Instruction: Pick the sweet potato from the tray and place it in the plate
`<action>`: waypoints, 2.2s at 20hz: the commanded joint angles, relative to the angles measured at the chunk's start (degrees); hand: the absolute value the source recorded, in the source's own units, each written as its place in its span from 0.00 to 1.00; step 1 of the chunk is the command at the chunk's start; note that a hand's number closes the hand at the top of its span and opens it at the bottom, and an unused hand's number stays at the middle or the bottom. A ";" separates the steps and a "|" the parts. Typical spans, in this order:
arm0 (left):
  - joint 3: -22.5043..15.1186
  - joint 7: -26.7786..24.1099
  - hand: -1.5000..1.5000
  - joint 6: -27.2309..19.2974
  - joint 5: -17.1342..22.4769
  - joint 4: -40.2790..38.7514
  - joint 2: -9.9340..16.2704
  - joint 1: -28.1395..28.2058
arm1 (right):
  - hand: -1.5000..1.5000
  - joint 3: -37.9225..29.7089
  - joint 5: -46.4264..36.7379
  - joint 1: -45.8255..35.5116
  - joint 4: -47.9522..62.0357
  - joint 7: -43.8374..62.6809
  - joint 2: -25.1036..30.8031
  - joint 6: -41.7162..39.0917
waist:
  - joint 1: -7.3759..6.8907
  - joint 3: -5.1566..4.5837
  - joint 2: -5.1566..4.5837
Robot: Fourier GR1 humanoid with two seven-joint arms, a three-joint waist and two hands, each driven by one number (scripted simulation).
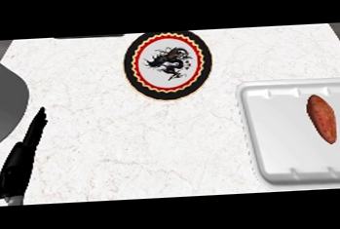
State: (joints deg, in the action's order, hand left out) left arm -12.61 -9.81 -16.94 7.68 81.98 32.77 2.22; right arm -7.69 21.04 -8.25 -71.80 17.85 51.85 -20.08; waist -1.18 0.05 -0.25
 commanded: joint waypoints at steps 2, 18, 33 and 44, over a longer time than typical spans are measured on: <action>0.19 0.47 0.50 -1.57 -2.63 -0.45 -2.86 -0.50 | 0.00 3.01 -5.24 -3.69 6.85 -2.67 0.79 -7.90 | 0.53 -0.02 0.12; 5.52 1.69 0.50 4.21 -7.83 2.40 -6.66 2.53 | 0.00 3.45 -20.39 -12.84 22.75 -13.74 -8.31 -14.13 | 0.85 -0.03 0.23; 10.45 1.95 0.50 8.67 -12.55 1.89 -10.74 2.32 | 1.00 2.27 -29.24 -13.59 29.24 -20.36 -15.61 -11.49 | 0.98 -0.04 0.24; 12.61 1.15 0.50 10.60 -13.72 -0.15 -11.84 0.17 | 1.00 5.89 -40.09 -21.59 31.86 -21.66 -17.00 -1.35 | 0.34 -0.06 -0.07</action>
State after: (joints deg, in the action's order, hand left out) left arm 0.21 -6.17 -6.17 -5.19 85.71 22.21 3.98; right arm -5.10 -13.95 -25.92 -39.95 -5.23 36.05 -25.70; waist -0.27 -0.40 0.12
